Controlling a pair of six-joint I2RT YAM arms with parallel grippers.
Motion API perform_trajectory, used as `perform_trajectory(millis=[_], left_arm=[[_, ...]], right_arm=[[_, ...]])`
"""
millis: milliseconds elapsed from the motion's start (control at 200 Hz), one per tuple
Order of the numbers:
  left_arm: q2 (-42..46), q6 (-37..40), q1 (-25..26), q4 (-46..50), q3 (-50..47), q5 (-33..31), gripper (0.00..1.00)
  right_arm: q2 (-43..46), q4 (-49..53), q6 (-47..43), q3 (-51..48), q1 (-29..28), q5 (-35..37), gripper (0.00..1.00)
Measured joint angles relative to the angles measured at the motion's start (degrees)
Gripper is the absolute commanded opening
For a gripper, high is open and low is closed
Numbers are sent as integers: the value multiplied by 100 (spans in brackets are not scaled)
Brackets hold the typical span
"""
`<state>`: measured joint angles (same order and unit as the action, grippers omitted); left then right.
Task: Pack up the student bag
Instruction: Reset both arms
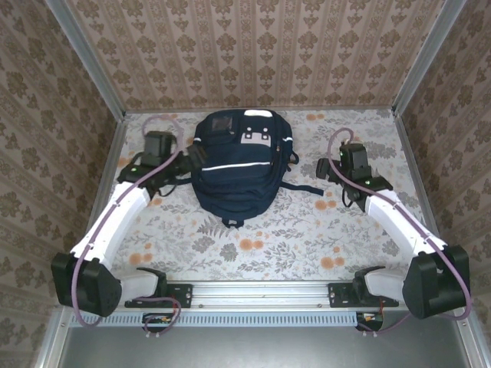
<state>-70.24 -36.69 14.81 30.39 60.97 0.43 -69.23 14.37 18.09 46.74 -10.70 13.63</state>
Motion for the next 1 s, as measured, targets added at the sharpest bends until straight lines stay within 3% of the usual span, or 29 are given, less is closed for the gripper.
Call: perform_trajectory(millis=[215,415,670,1000], left_arm=[[-249,1132,-1073,-774,-1128,-1056,100],[-984,1716,-1668,-1954,-1685,-1683,100],[-1464,2509,-1635,-4269,-2636,-1709,100],[-1631,3593,-1189,-7025,-3668,-916,100]], right_arm=[[22,-1587,-852,-1237,17,525,99],[-496,-2874,-1261,-1482,136,765,100],[-1241,-4476,-1692,-1738,282,590,100],[-1794,-6102,-1617,-2524,852,-55,100]])
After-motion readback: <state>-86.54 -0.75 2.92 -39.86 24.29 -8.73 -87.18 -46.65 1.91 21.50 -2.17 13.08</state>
